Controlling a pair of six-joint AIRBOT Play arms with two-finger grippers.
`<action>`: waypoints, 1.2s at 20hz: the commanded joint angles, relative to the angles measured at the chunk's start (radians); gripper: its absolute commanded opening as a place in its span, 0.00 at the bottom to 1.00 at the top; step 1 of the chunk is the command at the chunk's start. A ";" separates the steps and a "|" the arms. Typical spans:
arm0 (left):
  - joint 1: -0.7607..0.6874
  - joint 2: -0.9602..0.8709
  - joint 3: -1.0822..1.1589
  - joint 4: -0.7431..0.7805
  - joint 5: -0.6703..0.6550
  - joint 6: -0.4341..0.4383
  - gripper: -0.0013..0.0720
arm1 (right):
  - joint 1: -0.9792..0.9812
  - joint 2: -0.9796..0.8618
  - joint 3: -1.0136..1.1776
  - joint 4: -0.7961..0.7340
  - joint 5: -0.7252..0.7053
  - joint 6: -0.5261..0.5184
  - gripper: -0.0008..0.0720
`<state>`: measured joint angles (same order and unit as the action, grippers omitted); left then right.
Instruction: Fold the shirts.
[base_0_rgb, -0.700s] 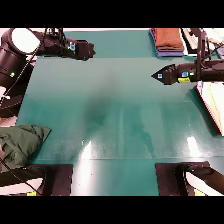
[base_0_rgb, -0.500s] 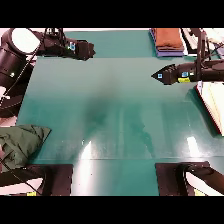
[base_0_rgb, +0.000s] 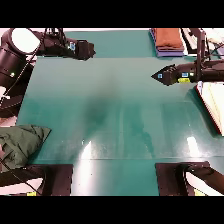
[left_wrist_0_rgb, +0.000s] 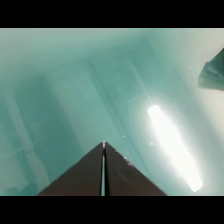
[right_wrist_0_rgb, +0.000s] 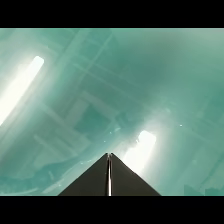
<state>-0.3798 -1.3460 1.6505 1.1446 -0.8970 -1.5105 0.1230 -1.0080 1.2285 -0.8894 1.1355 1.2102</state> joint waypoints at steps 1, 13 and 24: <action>0.013 0.009 0.003 0.011 0.002 -0.005 0.05 | 0.000 -0.001 0.000 0.000 0.012 0.000 0.04; 0.423 0.628 -0.631 0.385 -0.429 -0.037 0.05 | 0.000 -0.001 0.000 0.000 0.011 0.000 0.04; 0.584 0.678 -1.107 0.573 -0.421 -0.124 0.94 | 0.000 -0.001 0.000 0.000 0.011 0.000 0.04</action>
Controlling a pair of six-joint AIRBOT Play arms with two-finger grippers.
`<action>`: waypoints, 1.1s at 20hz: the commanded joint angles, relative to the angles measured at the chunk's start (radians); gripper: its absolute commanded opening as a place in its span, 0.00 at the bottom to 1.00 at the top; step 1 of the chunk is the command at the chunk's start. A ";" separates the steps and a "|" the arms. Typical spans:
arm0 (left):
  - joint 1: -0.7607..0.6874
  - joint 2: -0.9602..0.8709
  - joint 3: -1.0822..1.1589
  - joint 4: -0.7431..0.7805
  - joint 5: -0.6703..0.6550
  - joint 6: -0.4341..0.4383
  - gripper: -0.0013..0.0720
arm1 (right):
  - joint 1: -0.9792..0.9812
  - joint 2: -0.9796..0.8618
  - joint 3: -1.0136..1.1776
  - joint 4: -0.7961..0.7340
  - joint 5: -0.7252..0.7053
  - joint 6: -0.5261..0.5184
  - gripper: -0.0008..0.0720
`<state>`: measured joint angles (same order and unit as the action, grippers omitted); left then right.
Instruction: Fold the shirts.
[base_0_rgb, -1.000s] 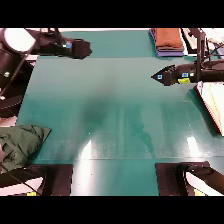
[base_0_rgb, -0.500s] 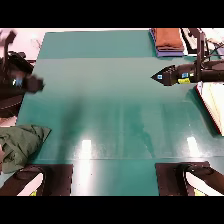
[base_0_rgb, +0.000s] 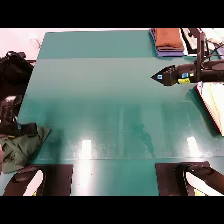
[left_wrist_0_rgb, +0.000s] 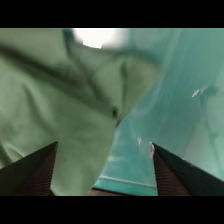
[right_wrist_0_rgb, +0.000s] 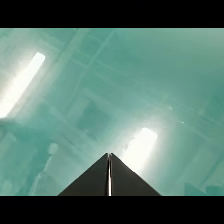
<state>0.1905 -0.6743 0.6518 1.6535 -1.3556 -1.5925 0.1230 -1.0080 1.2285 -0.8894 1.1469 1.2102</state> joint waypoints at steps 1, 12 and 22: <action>0.014 0.006 -0.133 0.094 0.060 -0.063 0.94 | 0.000 -0.001 0.000 0.000 0.000 0.000 0.03; 0.014 0.006 -0.109 0.112 0.095 -0.109 0.05 | 0.000 0.000 0.000 0.007 -0.006 0.000 0.04; -0.432 -0.028 0.697 -0.055 0.204 -0.114 0.04 | 0.000 0.046 0.295 -0.003 -0.103 0.000 0.04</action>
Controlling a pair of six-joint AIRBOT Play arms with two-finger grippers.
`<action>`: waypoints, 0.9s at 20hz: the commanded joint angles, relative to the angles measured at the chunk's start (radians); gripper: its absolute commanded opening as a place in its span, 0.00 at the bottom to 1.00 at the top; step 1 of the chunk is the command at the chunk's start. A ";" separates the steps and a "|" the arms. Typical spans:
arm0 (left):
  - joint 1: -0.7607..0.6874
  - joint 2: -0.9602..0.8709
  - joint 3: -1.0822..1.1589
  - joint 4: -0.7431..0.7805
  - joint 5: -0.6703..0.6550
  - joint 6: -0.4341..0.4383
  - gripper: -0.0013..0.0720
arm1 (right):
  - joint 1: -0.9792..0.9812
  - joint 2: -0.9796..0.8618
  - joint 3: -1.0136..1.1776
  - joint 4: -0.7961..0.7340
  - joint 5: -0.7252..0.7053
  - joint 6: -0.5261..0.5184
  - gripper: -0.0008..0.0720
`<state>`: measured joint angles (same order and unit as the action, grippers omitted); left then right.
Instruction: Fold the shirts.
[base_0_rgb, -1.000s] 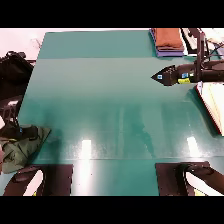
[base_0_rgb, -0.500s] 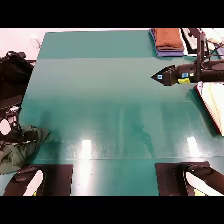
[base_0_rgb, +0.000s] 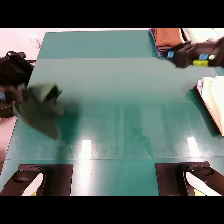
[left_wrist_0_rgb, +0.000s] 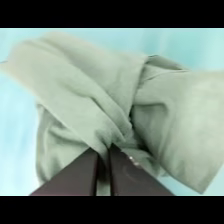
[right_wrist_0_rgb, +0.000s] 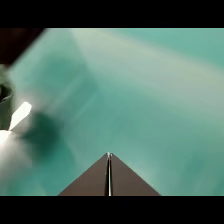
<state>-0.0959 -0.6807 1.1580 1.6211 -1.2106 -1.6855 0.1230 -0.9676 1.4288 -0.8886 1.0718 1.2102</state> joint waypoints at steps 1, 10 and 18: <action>-0.202 -0.054 0.253 -0.022 0.047 -0.027 0.04 | 0.000 0.003 0.129 -0.004 -0.027 0.000 0.03; -0.744 -0.631 0.496 -0.126 0.064 0.083 0.05 | 0.000 -0.001 0.275 -0.094 -0.022 0.008 0.04; -0.705 -0.812 0.528 -0.224 0.227 0.109 0.78 | 0.000 -0.001 0.279 -0.109 -0.021 0.024 0.04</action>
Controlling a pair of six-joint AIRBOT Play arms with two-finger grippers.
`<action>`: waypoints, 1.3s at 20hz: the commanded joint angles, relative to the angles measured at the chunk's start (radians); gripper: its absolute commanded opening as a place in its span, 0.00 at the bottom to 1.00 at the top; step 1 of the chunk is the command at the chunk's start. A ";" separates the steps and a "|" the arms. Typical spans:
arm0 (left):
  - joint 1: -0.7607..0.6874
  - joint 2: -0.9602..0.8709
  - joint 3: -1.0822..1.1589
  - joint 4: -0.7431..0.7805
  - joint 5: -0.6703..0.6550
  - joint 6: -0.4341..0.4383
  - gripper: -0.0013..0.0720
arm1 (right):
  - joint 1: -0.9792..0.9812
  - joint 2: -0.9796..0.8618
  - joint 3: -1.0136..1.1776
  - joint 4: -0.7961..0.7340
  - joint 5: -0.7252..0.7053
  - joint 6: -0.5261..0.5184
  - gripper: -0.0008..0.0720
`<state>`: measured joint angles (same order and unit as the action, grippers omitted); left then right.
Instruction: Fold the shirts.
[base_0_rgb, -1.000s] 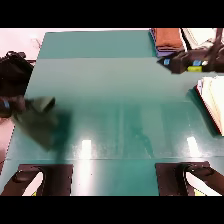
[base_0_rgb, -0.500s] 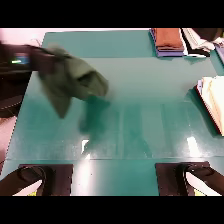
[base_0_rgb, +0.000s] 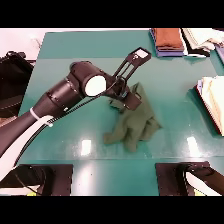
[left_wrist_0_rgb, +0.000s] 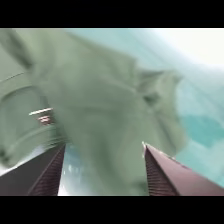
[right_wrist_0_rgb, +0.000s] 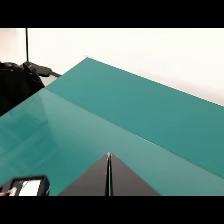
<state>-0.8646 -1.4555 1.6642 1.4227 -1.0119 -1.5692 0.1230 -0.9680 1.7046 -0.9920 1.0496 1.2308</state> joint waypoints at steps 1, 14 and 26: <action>0.136 -0.038 0.021 -0.029 0.019 -0.028 0.78 | 0.000 0.000 0.003 -0.006 0.001 0.006 0.04; 0.349 -0.347 -0.130 -0.446 0.066 0.059 0.79 | 0.000 -0.003 0.003 -0.006 0.040 0.026 0.04; 0.479 -0.328 0.074 -0.394 -0.058 0.060 0.05 | -0.006 0.082 -0.307 -0.195 0.177 0.173 0.03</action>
<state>-0.4450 -1.8118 1.6714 0.9897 -1.0046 -1.5105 0.1223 -0.9253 1.5448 -1.0805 1.1793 1.3209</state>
